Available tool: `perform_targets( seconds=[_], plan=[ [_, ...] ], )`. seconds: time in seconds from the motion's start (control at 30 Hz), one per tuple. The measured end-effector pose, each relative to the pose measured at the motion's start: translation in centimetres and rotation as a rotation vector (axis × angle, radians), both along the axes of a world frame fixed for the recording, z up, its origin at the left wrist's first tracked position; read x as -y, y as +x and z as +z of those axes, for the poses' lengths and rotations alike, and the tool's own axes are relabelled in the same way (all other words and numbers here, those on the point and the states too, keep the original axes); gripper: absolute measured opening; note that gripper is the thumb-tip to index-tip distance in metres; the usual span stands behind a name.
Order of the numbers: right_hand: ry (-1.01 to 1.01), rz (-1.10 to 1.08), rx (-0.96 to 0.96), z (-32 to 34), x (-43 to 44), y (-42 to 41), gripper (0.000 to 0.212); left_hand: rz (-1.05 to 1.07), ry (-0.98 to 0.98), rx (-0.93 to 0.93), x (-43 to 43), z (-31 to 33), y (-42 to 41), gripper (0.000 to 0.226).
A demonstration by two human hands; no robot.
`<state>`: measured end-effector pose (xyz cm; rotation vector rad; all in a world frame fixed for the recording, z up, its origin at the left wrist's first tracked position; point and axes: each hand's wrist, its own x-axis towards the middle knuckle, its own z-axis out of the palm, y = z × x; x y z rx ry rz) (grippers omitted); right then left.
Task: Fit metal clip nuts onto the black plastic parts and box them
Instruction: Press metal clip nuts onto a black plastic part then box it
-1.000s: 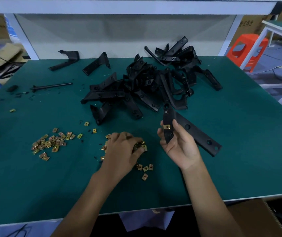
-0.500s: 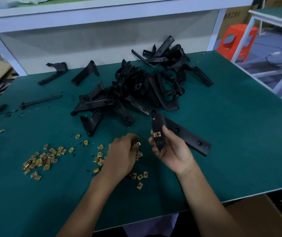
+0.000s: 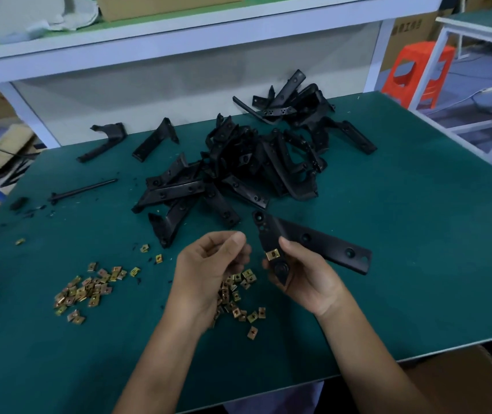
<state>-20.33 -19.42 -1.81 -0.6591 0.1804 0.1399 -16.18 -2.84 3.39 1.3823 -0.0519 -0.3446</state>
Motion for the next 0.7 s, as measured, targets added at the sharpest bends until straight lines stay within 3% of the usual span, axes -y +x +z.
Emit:
perform_targets(
  seconds=[0.13, 0.33, 0.57, 0.7],
  plan=[
    [-0.033, 0.015, 0.022, 0.0, -0.1, -0.1, 0.013, 0.014, -0.006, -0.077, 0.3, 0.0, 0.0, 0.017],
    [-0.114, 0.08, 0.07, 0.0, -0.1, -0.2, 0.024, -0.025, 0.042, -0.023, 1.0, -0.1, -0.5, 0.021],
    [-0.175, 0.117, 0.087, -0.3, -0.3, 0.0, 0.05, -0.006, 0.061, 0.004, 1.4, -0.3, -0.7, 0.027],
    [-0.142, 0.121, 0.092, -0.1, -0.3, -0.1, 0.047, 0.011, 0.003, -0.008, 1.6, -0.4, -0.7, 0.027]
  ],
)
